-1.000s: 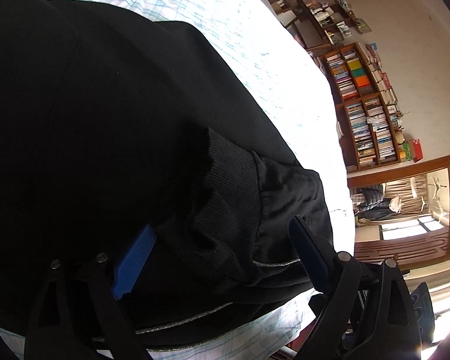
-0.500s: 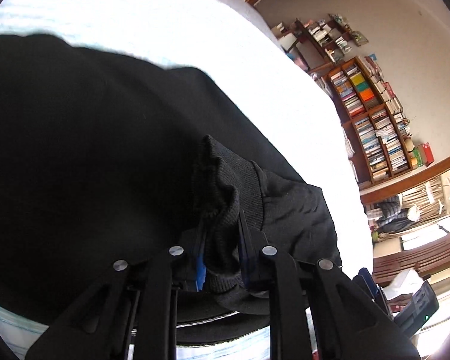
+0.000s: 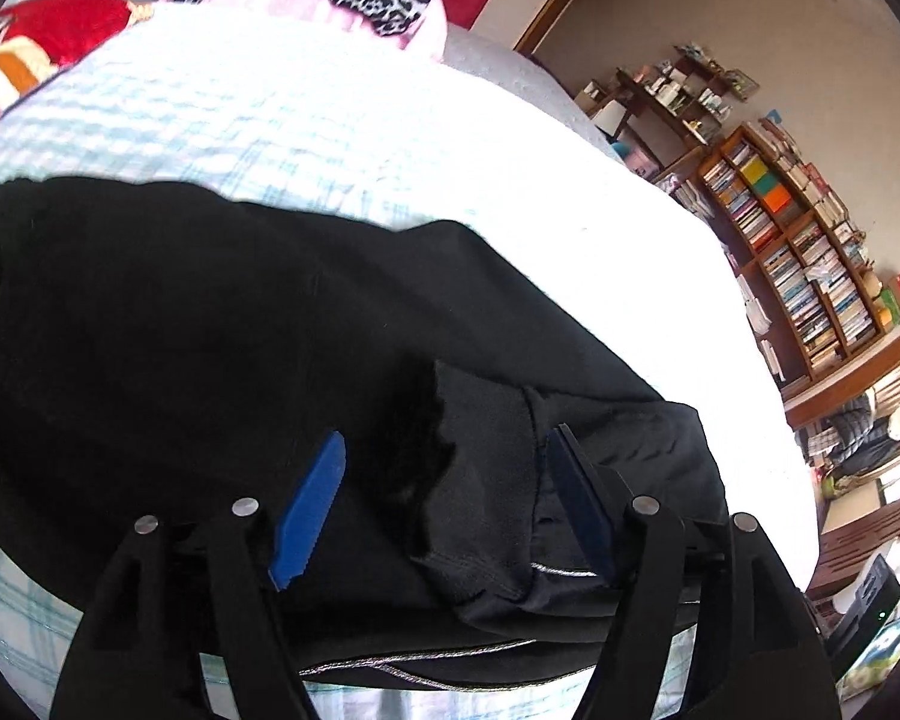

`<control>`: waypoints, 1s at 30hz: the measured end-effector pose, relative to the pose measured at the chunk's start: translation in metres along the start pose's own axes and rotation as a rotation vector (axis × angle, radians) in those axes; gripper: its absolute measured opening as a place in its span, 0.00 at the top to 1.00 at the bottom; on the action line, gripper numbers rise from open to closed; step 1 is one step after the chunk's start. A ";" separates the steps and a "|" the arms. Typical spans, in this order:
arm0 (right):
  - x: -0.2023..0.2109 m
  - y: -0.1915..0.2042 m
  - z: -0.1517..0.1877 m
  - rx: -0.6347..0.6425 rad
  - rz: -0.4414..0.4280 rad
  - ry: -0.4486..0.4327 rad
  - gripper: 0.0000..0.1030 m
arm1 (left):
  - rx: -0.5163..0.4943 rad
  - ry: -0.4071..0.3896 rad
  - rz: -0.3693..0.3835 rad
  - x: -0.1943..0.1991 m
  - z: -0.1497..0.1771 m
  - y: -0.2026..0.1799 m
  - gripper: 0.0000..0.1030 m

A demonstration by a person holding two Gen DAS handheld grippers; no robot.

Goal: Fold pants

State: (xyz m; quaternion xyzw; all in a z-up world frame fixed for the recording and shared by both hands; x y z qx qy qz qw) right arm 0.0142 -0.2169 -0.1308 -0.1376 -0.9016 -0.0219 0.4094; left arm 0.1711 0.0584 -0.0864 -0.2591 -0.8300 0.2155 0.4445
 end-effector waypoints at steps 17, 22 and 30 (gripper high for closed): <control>-0.017 0.020 0.015 0.136 -0.116 0.146 0.54 | -0.188 0.200 0.040 -0.070 0.027 -0.020 0.27; 0.004 0.024 -0.018 0.080 -0.115 0.029 0.54 | -0.176 0.158 0.061 -0.061 0.021 -0.033 0.23; -0.034 0.064 -0.016 0.151 -0.074 0.086 0.53 | -0.217 0.215 0.051 -0.073 0.041 -0.030 0.23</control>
Point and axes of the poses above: each gripper's, at about its wrist camera, not at the fingertips, and x roughly against the way its jaws point, y to its left, z to its underside, the point moved 3 cm from there along -x, roughly the way its jaws point, and after that the axes turned 14 degrees about z, right-handed, at the moved point
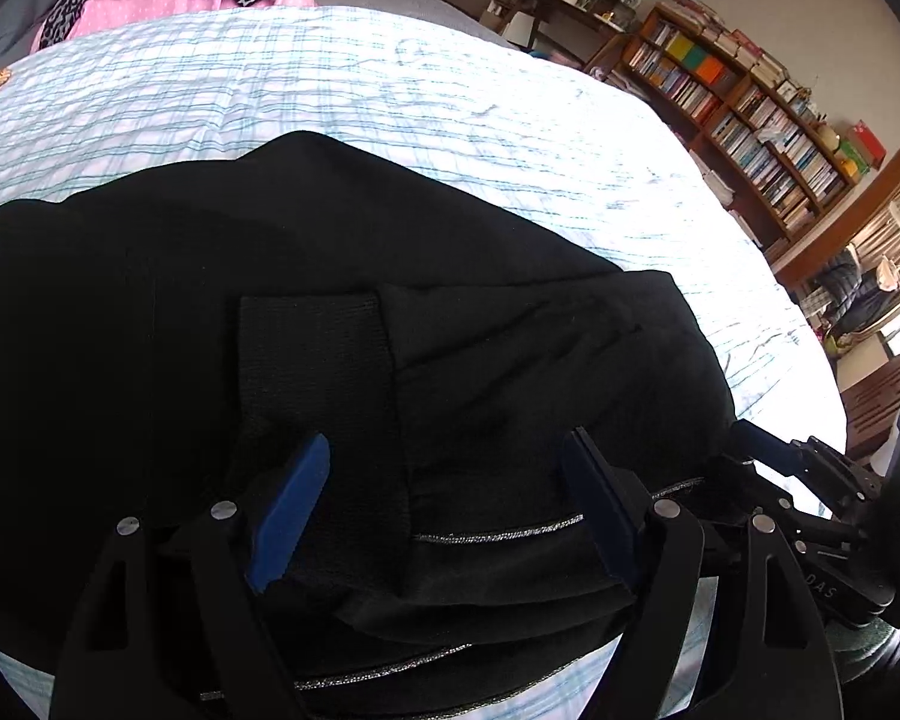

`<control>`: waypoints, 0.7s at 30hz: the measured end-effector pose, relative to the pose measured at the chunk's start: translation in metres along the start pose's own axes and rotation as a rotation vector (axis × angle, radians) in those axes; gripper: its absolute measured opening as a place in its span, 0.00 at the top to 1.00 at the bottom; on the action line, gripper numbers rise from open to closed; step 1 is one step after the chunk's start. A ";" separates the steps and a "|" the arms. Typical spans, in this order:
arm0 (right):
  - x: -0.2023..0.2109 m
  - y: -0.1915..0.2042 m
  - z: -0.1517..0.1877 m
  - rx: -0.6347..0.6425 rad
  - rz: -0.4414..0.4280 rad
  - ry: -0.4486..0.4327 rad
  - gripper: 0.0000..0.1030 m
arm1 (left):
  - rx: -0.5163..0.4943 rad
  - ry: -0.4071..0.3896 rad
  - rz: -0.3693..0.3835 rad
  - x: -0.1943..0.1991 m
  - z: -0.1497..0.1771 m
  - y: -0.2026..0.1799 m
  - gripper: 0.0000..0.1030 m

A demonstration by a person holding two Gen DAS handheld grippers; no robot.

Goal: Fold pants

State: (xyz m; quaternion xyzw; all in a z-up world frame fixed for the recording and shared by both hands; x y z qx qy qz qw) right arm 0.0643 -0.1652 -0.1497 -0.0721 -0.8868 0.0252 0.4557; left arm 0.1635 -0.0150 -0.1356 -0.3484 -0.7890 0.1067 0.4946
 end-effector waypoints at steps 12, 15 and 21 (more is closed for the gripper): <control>-0.013 0.004 0.018 0.017 0.025 -0.012 0.52 | 0.050 -0.050 0.038 0.028 -0.001 0.014 0.23; -0.010 0.005 0.015 0.008 0.044 -0.006 0.51 | 0.080 -0.077 0.018 0.049 0.002 0.023 0.21; 0.006 0.016 0.001 -0.025 0.058 -0.040 0.45 | 0.234 -0.191 -0.035 0.101 0.010 0.063 0.20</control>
Point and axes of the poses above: each gripper's, at about its wrist camera, not at the fingertips, and x roughly against the way its jaws point, y to its left, z to its underside, the point moved 3 cm from there along -x, roughly the way its jaws point, and after that the axes turned 14 degrees about z, right-handed, at the moved point
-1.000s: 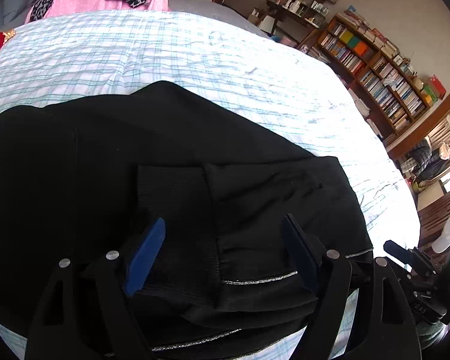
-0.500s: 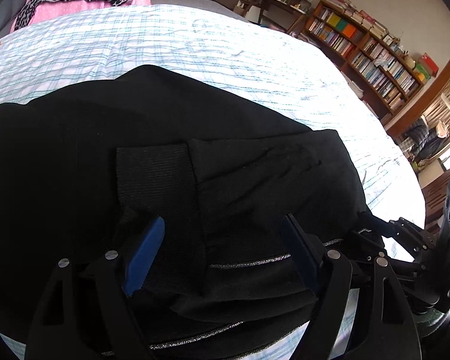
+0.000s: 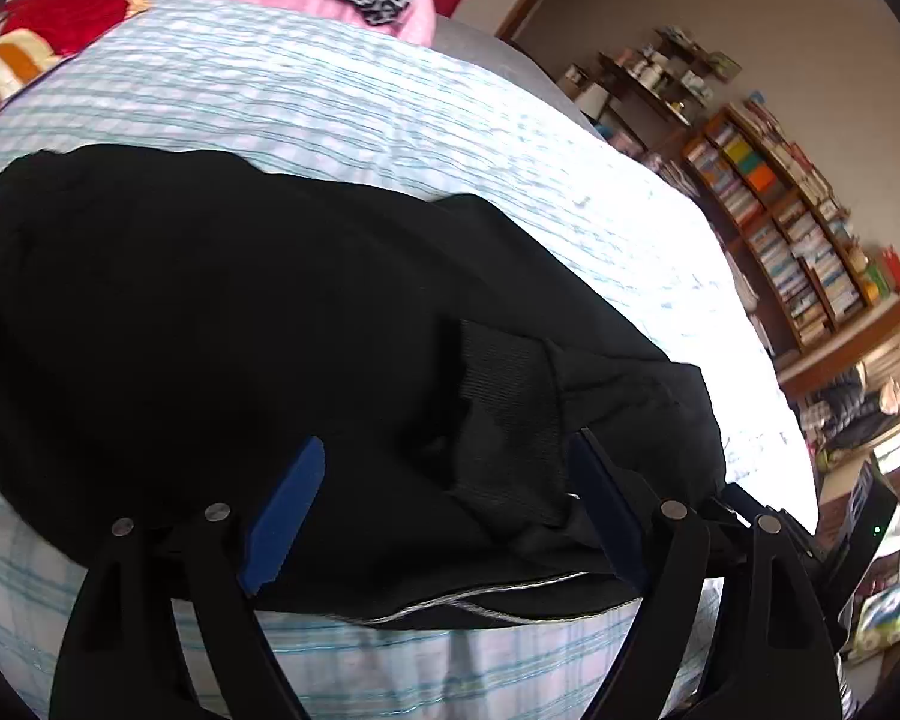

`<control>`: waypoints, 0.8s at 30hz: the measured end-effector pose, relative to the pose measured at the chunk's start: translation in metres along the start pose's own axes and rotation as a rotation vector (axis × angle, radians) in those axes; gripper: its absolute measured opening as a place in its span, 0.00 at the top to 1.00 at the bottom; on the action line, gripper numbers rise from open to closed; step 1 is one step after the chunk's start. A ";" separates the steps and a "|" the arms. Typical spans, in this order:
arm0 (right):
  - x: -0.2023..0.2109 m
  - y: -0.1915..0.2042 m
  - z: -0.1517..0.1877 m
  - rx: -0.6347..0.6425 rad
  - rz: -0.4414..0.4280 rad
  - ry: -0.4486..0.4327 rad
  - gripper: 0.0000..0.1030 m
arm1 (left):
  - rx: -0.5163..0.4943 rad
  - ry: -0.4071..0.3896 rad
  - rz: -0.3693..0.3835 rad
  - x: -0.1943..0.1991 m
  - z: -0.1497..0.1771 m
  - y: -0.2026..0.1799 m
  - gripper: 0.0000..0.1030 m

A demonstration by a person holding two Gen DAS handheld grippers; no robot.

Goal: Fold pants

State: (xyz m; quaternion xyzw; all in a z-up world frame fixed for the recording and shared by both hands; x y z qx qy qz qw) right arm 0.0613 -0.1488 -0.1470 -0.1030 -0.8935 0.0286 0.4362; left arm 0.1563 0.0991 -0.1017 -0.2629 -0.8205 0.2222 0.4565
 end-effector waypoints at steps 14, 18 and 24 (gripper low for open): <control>0.004 0.068 -0.030 0.062 -0.057 -0.047 0.37 | 0.209 -0.221 -0.191 0.095 -0.010 0.087 0.17; 0.000 0.085 -0.035 0.087 -0.074 -0.041 0.37 | 0.207 -0.226 -0.281 0.098 -0.008 0.097 0.17; -0.008 0.110 -0.036 0.134 -0.097 -0.030 0.36 | 0.256 -0.201 -0.273 0.093 -0.001 0.117 0.17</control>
Point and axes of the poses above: each gripper's, at about its wrist camera, not at the fingertips, and x roughly against the way its jaws point, y to its left, z to its underside, the point moved 3 cm from there along -x, roughly the way its jaws point, and after that the axes turned 14 degrees about z, right-handed, at the moved point
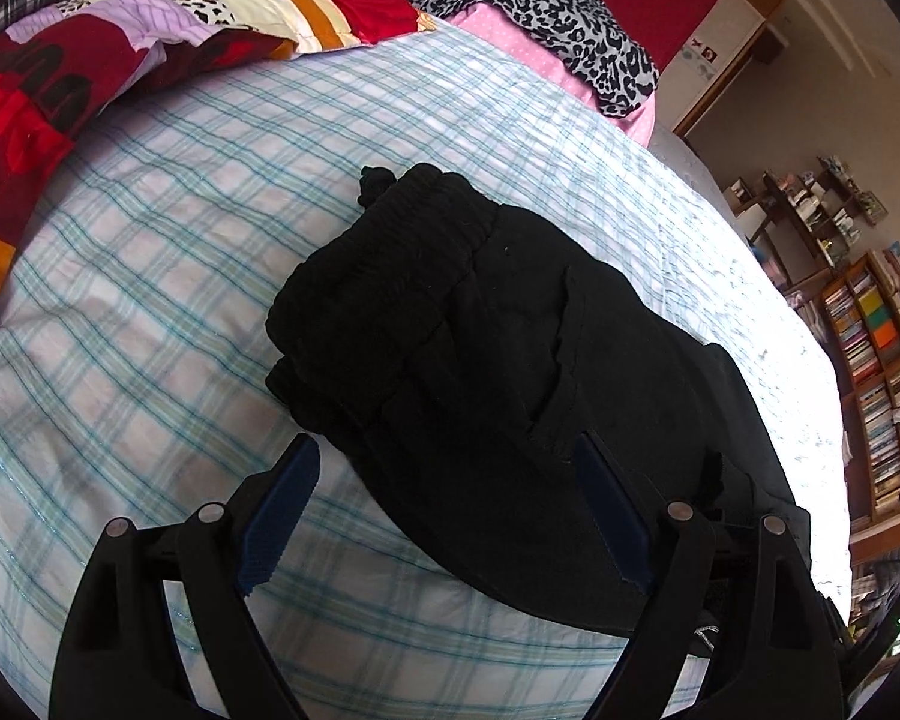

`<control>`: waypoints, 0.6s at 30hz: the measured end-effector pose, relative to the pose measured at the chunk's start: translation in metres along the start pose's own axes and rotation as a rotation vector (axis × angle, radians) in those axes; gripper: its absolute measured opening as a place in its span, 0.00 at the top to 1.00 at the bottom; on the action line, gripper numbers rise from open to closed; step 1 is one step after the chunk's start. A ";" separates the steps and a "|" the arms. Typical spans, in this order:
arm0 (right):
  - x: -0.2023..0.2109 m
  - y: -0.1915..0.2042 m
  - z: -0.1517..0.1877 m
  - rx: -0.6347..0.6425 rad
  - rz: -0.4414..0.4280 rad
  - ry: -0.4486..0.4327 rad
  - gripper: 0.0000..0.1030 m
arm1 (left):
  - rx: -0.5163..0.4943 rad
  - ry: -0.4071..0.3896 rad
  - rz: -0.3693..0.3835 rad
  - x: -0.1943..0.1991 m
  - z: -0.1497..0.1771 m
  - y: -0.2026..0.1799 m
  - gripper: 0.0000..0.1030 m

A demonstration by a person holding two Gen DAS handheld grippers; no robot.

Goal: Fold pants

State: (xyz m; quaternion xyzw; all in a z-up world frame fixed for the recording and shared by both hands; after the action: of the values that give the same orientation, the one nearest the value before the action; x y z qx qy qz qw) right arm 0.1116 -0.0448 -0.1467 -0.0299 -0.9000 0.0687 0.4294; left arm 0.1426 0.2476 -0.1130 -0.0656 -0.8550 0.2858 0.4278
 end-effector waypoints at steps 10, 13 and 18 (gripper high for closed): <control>-0.016 0.020 0.002 0.031 -0.007 0.027 0.36 | 0.048 0.031 0.028 -0.014 0.005 0.017 0.08; -0.019 0.022 0.002 0.029 -0.007 0.029 0.36 | 0.054 0.026 0.034 -0.017 0.002 0.018 0.08; -0.020 0.021 0.003 0.028 -0.007 0.029 0.36 | 0.053 0.015 0.017 -0.022 -0.001 0.017 0.07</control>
State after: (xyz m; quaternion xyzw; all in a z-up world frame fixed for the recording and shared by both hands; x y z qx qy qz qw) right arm 0.1222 -0.0261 -0.1669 -0.0218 -0.8927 0.0794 0.4430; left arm 0.1548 0.2536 -0.1373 -0.0636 -0.8432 0.3116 0.4335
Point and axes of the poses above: each gripper's, at about its wrist camera, not at the fingertips, and x roughly against the way its jaws point, y to its left, z to its underside, the point moved 3 cm from there along -x, roughly the way its jaws point, and after that the axes turned 14 degrees about z, right-handed, at the moved point
